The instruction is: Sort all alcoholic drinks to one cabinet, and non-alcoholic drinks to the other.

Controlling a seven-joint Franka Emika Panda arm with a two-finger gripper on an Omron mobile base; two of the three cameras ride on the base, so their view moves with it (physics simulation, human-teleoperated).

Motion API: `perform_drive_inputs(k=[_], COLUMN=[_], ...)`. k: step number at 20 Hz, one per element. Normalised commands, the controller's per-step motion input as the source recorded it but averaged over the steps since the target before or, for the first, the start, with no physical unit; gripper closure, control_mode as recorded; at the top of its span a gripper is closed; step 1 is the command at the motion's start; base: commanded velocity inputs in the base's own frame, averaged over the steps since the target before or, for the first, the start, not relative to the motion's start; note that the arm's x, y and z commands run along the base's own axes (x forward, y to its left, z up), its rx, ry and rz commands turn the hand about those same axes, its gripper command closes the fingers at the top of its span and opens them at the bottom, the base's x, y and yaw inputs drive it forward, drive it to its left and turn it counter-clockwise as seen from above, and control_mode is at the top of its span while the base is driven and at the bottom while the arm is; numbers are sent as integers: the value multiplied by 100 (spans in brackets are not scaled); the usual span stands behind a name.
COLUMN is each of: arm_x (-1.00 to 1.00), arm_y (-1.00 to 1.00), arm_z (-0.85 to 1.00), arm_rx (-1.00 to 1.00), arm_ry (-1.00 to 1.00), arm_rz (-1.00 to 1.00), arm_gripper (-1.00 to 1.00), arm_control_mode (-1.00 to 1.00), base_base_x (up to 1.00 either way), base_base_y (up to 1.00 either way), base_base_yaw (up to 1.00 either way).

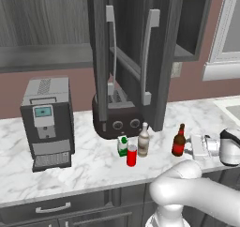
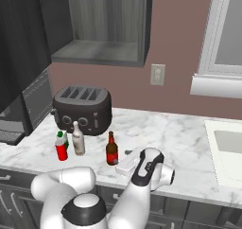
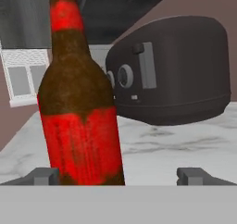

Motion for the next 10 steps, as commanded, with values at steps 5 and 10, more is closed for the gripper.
perform_drive_inputs(k=[5,10], arm_x=[7,1], arm_y=[21,18], arm_z=[-4,0], arm_rx=[-2,-1], arm_ry=[0,0], arm_rz=[0,0], arm_gripper=[-100,-100], arm_control_mode=[-100,-100], base_base_x=[0,0], base_base_y=[0,0], base_base_yaw=[0,0])
